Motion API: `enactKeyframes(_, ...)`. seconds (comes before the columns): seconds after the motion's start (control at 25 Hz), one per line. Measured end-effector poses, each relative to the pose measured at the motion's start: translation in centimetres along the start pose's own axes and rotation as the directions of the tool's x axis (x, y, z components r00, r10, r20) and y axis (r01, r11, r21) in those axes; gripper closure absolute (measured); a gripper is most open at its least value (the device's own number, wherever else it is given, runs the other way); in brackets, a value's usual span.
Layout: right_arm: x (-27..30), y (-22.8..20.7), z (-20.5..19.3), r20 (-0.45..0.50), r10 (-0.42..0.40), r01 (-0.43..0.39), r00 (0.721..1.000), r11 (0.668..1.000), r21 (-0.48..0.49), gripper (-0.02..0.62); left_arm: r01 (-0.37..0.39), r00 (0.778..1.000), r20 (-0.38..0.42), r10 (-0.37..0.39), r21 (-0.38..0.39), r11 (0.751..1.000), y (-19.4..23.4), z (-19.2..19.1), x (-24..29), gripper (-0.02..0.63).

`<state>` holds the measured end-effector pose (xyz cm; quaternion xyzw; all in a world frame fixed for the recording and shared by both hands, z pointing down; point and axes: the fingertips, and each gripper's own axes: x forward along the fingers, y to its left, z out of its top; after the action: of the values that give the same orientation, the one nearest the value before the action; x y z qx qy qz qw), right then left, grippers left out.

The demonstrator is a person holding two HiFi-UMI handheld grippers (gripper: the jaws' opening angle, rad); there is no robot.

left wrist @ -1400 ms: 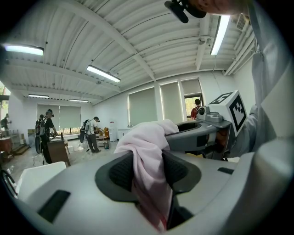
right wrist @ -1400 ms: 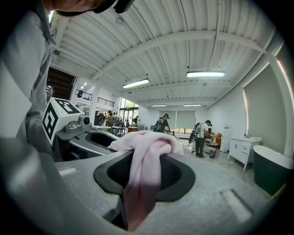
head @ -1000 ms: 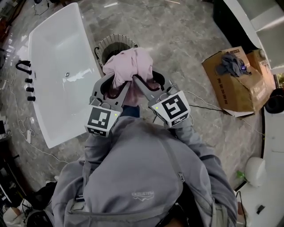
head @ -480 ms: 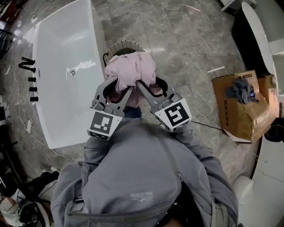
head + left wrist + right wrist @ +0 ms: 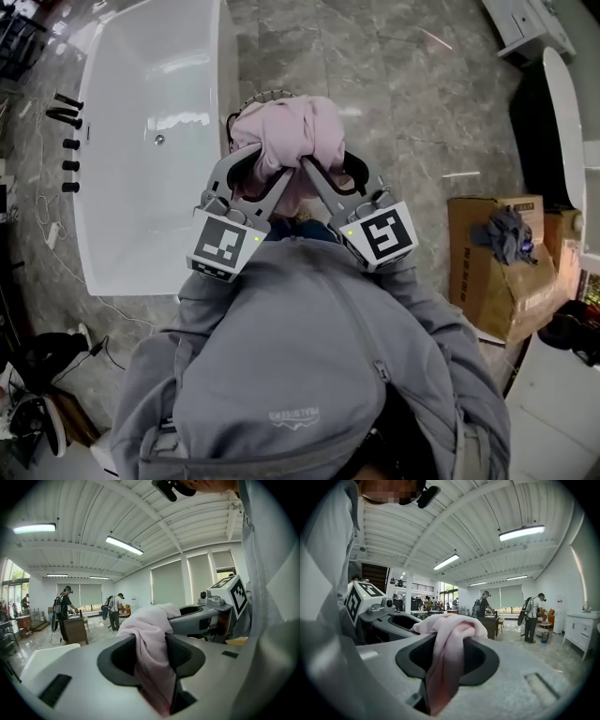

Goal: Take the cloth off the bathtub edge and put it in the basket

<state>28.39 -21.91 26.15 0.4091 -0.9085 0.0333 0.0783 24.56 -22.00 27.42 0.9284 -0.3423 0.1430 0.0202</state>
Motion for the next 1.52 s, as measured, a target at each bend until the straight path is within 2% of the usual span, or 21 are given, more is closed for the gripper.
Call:
enactKeyframes(0.16,0.7,-1.5,0.0,0.009,0.05,-0.049,0.999,0.999,-0.017,0.466,-0.038,0.999,0.003,0.038,-0.037,0.999,0.6,0.3,1.6,0.442)
enactKeyframes(0.36,2.2,-3.4,-0.3,-0.013,0.066,-0.066,0.998,0.998,-0.01,0.466,-0.057,0.998,-0.016,0.057,-0.039,0.998,2.0,0.3,3.3,0.442)
enactKeyframes(0.48,3.5,-3.8,-0.3,0.011,0.089,-0.089,0.996,0.996,0.021,0.466,-0.06,0.998,-0.037,0.058,-0.046,0.997,3.1,-0.2,4.1,0.442)
enactKeyframes(0.64,5.7,-4.9,-1.8,-0.019,0.103,-0.102,0.995,0.994,0.043,0.466,-0.038,0.997,-0.068,0.034,-0.059,0.998,4.7,-1.6,5.6,0.442)
enactKeyframes(0.92,10.9,-6.4,-6.7,-0.066,0.13,-0.127,0.989,0.991,0.045,0.466,-0.024,0.995,-0.094,0.015,-0.095,0.995,8.7,-6.8,8.4,0.442)
enactKeyframes(1.04,12.5,-6.8,-9.0,-0.087,0.139,-0.135,0.986,0.99,0.051,0.466,-0.013,0.992,-0.123,0.003,-0.086,0.996,9.7,-9.2,9.4,0.442)
enactKeyframes(1.16,14.0,-7.1,-11.7,-0.123,0.142,-0.135,0.982,0.989,0.064,0.466,-0.012,0.99,-0.143,0.0,-0.079,0.997,10.6,-12.0,10.5,0.442)
enactKeyframes(1.52,18.4,-8.2,-20.4,-0.239,0.147,-0.135,0.96,0.989,0.067,0.466,-0.028,0.982,-0.189,0.005,-0.123,0.992,13.0,-21.0,13.9,0.442)
